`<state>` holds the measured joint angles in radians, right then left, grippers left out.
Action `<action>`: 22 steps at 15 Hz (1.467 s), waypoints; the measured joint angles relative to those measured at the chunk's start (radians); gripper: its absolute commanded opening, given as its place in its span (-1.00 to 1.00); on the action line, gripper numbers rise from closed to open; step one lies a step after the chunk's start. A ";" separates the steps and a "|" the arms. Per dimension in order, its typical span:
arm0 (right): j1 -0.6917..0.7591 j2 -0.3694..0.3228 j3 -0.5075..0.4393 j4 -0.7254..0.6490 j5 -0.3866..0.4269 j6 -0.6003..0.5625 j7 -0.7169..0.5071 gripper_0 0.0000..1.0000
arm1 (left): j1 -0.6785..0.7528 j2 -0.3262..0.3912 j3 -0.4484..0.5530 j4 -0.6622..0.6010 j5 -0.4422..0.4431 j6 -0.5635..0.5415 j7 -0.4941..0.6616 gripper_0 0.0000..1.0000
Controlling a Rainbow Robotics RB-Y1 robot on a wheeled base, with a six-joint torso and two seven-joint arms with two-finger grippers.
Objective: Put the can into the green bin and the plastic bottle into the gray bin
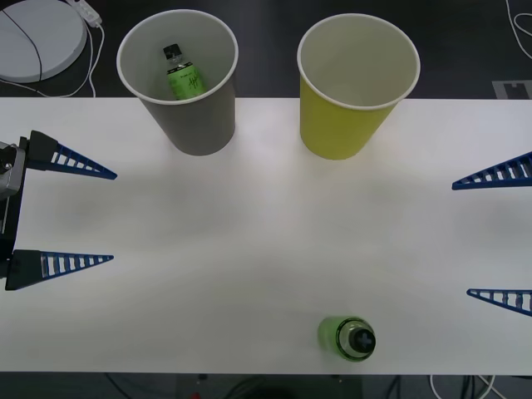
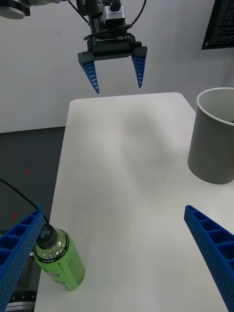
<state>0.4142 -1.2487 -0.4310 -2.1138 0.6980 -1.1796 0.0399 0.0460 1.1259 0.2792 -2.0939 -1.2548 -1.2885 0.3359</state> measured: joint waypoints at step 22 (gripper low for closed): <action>0.224 0.093 0.022 0.059 -0.048 -0.009 0.298 1.00 | 0.000 0.000 0.000 0.000 0.000 0.000 0.000 1.00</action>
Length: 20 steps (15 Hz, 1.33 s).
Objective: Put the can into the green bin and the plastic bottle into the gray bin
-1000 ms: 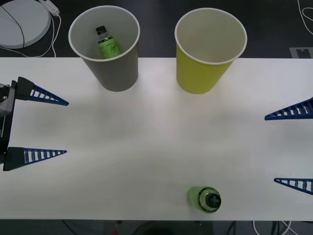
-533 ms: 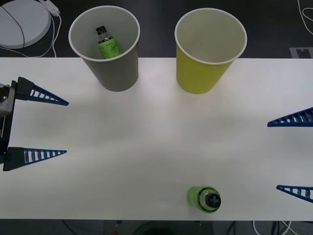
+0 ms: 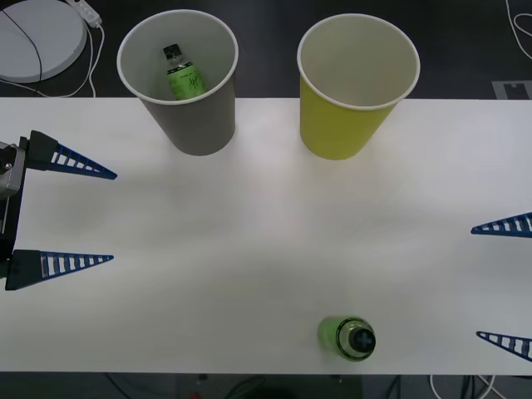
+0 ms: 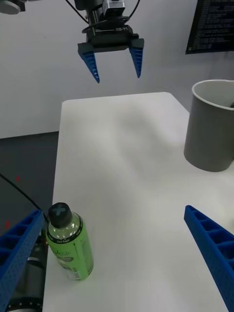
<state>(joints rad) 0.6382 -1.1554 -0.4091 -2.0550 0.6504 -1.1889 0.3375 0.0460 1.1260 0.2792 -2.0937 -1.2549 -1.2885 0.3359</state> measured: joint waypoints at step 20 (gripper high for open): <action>-0.025 0.048 0.151 0.441 0.042 -0.203 0.339 1.00 | 0.000 0.000 0.000 0.000 0.000 0.000 0.000 1.00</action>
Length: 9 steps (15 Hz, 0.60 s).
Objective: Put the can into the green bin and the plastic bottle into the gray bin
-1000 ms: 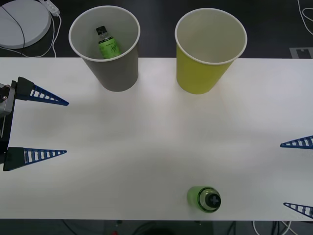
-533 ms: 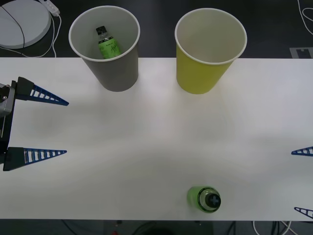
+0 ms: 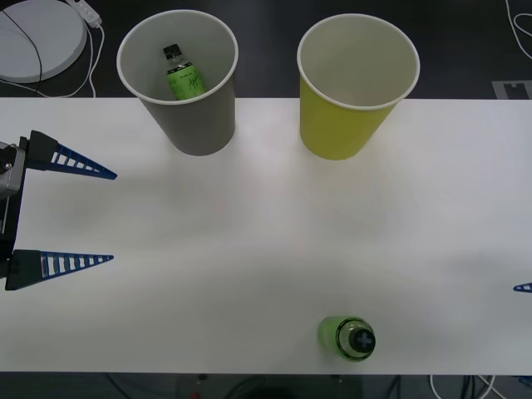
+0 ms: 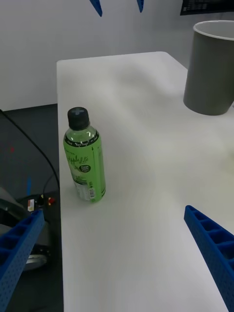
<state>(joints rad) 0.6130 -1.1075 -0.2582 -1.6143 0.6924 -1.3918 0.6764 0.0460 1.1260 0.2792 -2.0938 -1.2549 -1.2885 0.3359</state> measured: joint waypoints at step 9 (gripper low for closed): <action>-0.172 0.015 0.261 0.199 -0.040 -0.018 0.082 1.00 | 0.000 0.000 0.000 0.000 0.000 0.000 0.000 1.00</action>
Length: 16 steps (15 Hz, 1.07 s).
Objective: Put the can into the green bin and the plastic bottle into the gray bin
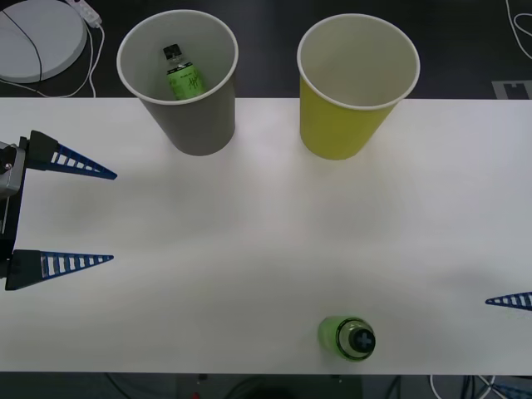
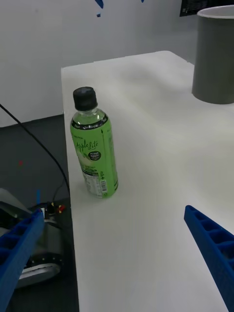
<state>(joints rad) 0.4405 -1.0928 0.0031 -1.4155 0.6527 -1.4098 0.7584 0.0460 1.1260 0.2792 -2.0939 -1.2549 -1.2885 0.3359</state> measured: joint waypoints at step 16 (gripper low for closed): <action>-0.206 0.037 0.328 0.011 -0.078 0.130 0.125 1.00 | 0.000 0.000 0.000 0.000 0.000 0.000 0.000 1.00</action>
<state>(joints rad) 0.2347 -1.0555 0.3309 -1.4049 0.5750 -1.2797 0.8835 0.0460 1.1259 0.2792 -2.0939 -1.2548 -1.2885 0.3359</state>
